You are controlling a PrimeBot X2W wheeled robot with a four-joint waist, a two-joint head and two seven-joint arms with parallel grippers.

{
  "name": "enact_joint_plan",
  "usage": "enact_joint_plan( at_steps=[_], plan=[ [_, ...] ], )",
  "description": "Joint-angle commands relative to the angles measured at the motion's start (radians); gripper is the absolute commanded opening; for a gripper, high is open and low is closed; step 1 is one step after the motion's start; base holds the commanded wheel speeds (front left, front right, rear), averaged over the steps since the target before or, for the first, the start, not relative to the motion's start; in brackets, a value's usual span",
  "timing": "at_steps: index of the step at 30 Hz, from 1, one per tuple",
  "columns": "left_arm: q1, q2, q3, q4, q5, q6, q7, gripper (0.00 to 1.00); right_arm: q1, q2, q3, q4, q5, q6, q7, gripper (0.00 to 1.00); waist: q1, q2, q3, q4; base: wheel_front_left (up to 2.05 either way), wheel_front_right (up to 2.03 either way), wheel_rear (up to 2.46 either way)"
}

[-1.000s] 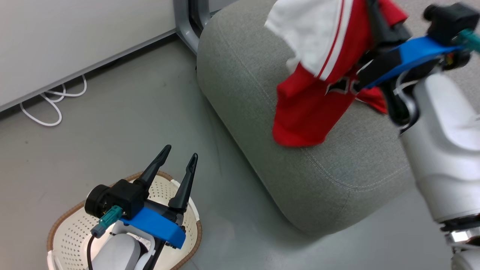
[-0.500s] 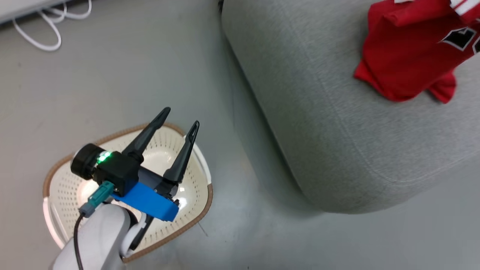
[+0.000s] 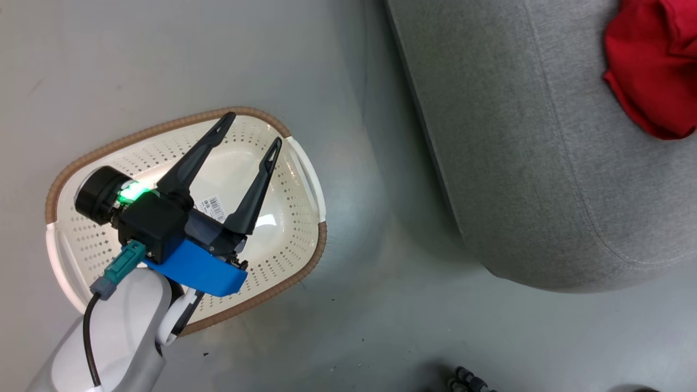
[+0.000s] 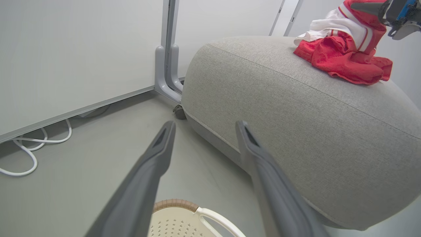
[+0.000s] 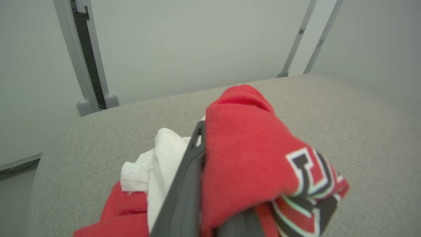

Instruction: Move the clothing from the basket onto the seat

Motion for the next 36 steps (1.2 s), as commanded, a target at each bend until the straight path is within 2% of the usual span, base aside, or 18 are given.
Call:
enact_joint_plan(
  at_steps=[1,7,8,9,10,11,20,26,36],
  plan=[
    [-0.020,0.005,0.001,-0.008,0.003,0.002,-0.002,1.00,0.002,0.017,-0.007,0.006,-0.019,0.000,-0.004,0.00,-0.0002,0.0000,0.012,0.009,0.00,0.00,0.00],
    [-0.031,0.002,-0.002,-0.002,0.001,0.004,-0.004,1.00,0.002,0.035,-0.030,0.000,-0.045,0.000,-0.005,0.00,-0.0002,0.0000,0.011,0.017,0.00,0.00,0.00],
    [-0.030,0.001,-0.003,0.001,0.001,0.005,-0.004,1.00,0.004,0.039,-0.034,0.001,-0.052,0.000,-0.005,0.09,-0.0002,0.0000,0.010,0.018,0.00,0.00,0.00],
    [-0.030,-0.001,-0.005,0.003,0.000,0.005,-0.005,1.00,0.006,0.042,-0.037,0.003,-0.059,0.000,-0.005,0.38,-0.0002,0.0000,0.007,0.020,0.00,0.00,0.00],
    [-0.031,-0.003,-0.006,0.006,-0.002,0.005,-0.005,1.00,0.008,0.042,-0.040,0.005,-0.066,0.000,-0.005,0.58,-0.0002,0.0000,0.004,0.021,0.00,0.00,0.00],
    [-0.031,-0.004,-0.006,0.009,-0.003,0.004,-0.006,1.00,0.010,0.041,-0.041,0.008,-0.075,0.000,-0.005,0.99,-0.0002,0.0000,0.001,0.023,0.00,0.00,0.00],
    [-0.015,-0.028,-0.005,0.043,-0.018,0.004,-0.013,1.00,0.024,0.038,-0.052,0.032,-0.126,0.000,-0.005,1.00,-0.0002,0.0000,-0.054,0.034,0.00,0.00,0.00],
    [0.009,-0.057,0.003,0.081,-0.034,0.001,-0.017,1.00,0.064,0.058,-0.037,0.036,-0.152,0.000,-0.005,1.00,-0.0002,0.0000,-0.118,0.042,0.00,0.00,0.00],
    [0.087,-0.135,0.063,0.118,-0.046,-0.005,-0.018,1.00,0.165,0.070,0.009,0.050,-0.184,0.000,-0.004,1.00,-0.0002,0.0000,-0.267,0.062,0.00,0.00,0.00]
  ],
)
